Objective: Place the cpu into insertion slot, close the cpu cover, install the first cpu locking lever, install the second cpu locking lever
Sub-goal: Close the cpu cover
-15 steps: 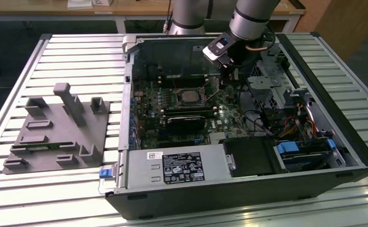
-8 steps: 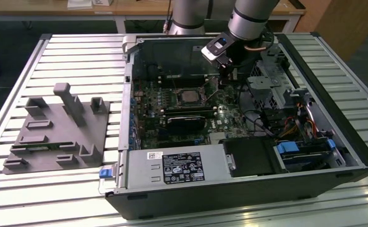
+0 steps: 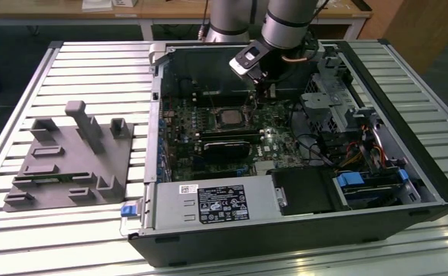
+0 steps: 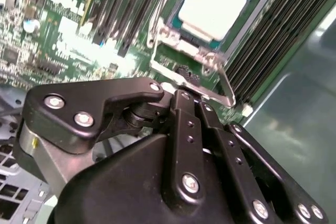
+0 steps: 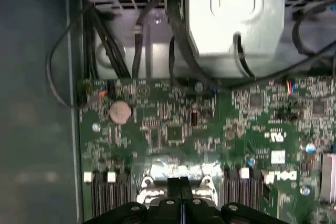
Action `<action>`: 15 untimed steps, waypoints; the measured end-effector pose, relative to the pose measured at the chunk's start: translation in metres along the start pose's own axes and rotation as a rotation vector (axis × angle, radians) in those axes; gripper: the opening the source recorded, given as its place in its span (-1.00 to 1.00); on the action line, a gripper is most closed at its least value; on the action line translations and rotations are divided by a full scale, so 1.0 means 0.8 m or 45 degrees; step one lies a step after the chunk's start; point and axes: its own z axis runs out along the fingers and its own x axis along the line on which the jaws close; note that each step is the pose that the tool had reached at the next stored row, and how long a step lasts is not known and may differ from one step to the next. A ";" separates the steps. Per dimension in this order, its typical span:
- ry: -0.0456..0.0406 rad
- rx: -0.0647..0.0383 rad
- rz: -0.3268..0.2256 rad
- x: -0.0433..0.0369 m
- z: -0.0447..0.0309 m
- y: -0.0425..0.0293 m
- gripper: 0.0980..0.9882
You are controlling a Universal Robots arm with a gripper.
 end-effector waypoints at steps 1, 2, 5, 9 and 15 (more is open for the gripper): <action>0.000 -0.004 0.000 0.000 0.0003 -0.0041 -0.98; 0.001 -0.009 0.000 0.000 0.0007 -0.0084 -0.98; 0.002 -0.020 -0.001 -0.001 0.0017 -0.0198 -0.98; 0.004 -0.035 -0.002 -0.001 0.0028 -0.0324 -0.98; 0.014 -0.064 -0.012 -0.001 0.0069 -0.0407 -0.98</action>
